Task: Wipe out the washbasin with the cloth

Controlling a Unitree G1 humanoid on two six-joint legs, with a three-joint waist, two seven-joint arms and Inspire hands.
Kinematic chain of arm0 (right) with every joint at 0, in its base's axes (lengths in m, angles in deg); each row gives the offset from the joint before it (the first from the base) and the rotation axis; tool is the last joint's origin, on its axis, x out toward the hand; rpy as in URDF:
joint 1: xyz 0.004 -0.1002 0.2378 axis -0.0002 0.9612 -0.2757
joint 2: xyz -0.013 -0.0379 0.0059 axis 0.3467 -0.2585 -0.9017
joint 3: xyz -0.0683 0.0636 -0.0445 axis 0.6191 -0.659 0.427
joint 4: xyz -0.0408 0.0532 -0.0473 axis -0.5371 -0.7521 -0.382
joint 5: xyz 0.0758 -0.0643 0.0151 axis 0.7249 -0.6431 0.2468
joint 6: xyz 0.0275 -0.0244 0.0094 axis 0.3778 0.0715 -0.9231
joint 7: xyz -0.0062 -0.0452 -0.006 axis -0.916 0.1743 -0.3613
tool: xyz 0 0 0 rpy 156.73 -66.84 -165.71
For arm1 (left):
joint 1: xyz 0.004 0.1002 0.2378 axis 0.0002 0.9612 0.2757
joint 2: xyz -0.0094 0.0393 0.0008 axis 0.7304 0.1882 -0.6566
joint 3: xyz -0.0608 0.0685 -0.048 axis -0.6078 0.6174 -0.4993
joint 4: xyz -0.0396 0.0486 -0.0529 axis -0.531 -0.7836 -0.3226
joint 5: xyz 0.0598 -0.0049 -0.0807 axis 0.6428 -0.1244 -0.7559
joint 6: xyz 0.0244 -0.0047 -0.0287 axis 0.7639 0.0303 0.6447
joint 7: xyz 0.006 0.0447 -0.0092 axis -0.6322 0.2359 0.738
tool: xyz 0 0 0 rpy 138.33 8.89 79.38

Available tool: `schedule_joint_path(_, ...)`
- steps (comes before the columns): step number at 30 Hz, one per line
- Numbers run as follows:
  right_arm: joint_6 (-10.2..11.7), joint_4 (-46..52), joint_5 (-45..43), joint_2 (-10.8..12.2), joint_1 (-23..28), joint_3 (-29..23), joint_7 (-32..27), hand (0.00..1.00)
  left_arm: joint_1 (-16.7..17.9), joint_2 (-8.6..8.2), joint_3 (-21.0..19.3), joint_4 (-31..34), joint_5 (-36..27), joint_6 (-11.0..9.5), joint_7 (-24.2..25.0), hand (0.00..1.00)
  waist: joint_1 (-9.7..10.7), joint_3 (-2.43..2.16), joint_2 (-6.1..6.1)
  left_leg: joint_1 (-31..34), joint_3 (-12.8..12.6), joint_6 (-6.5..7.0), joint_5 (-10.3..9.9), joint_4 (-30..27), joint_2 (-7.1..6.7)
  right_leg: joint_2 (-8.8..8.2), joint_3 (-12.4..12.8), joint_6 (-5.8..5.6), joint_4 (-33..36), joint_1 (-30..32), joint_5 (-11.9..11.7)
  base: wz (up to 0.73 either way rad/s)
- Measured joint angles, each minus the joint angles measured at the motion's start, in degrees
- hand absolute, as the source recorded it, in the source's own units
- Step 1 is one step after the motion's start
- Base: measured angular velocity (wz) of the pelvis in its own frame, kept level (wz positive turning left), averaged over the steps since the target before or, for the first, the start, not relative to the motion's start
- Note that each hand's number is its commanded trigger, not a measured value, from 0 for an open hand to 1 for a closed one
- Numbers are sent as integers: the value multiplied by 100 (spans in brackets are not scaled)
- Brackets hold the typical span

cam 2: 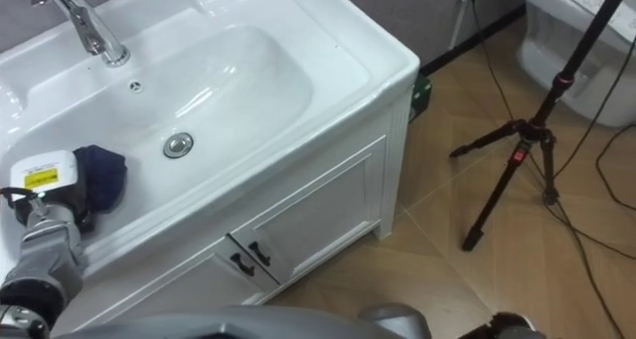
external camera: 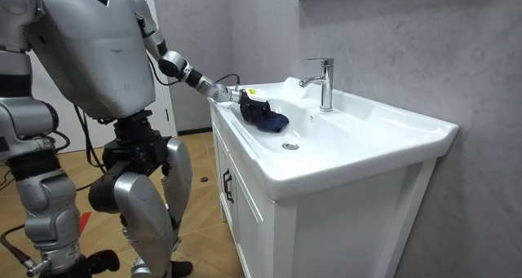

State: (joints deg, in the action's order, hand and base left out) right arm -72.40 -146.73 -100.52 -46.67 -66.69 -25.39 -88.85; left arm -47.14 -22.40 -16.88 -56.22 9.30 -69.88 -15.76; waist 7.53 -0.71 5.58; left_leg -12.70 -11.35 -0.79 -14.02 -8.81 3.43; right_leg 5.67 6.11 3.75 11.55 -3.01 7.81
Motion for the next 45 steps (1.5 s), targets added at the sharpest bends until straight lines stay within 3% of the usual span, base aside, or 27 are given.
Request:
schedule_joint_path(9,358,16,26,3,-38,17,-69,0,-7,-62,-242,128,-1224,-366,-218,100,1,5,25,77,142,0,0,8,-6,-45,-176,7,-18,5,5,11)
schedule_joint_path(12,438,-34,68,31,-74,20,-11,0,-1,-140,-243,417,-1373,-443,-207,100,-10,34,4,185,313,0,0,-39,-25,-91,-323,-5,-84,24,-2,30)
schedule_joint_path(13,441,-38,173,35,-88,32,42,0,-2,-152,-244,519,-1416,-462,-206,100,-22,66,-26,222,372,1,0,-73,-29,-105,-380,-5,-92,27,-3,21)
schedule_joint_path(15,456,-42,375,34,-83,70,60,0,-1,-158,-244,695,-1415,-477,-204,100,-57,64,-31,275,392,1,0,-72,-26,-107,-388,-2,-91,67,-4,13)
schedule_joint_path(16,498,-31,481,27,-84,84,57,0,-1,-159,-247,856,-1415,-482,-204,100,-169,67,-25,337,397,1,2,-79,-23,-106,-398,7,-89,131,-13,0)
schedule_joint_path(22,726,-89,779,19,-91,128,56,0,-3,-163,-433,1806,-2155,-564,-317,100,-213,70,-47,473,482,2,15,-87,-27,-131,-551,15,-112,198,-16,9)
schedule_joint_path(25,822,-253,881,21,-150,128,55,0,-5,-163,-560,2143,-2202,-745,-542,100,-237,71,-49,483,537,2,15,-71,-26,-136,-606,20,-125,193,-9,4)
schedule_joint_path(31,885,-301,916,30,-39,132,18,0,-5,-170,-583,2968,-2199,-802,-973,100,-295,73,-56,436,585,2,15,-56,-28,-137,-623,20,-195,78,-9,3)
schedule_joint_path(34,899,-301,1025,36,-7,134,10,0,-5,-169,-636,3262,-2199,-1015,-1224,100,-294,101,-96,410,603,2,15,-56,-28,-135,-625,20,-199,40,-5,0)
schedule_joint_path(37,907,-301,1118,57,27,133,13,0,-4,-170,-636,3348,-2200,-1182,-1439,100,-294,121,-158,391,600,2,15,-62,-30,-135,-631,19,-197,20,9,2)
schedule_joint_path(45,928,-302,866,60,171,125,52,0,-1,-168,-769,3303,-2199,-1280,-1573,100,-323,88,-196,386,629,2,15,-68,-35,-139,-646,18,-188,24,9,0)
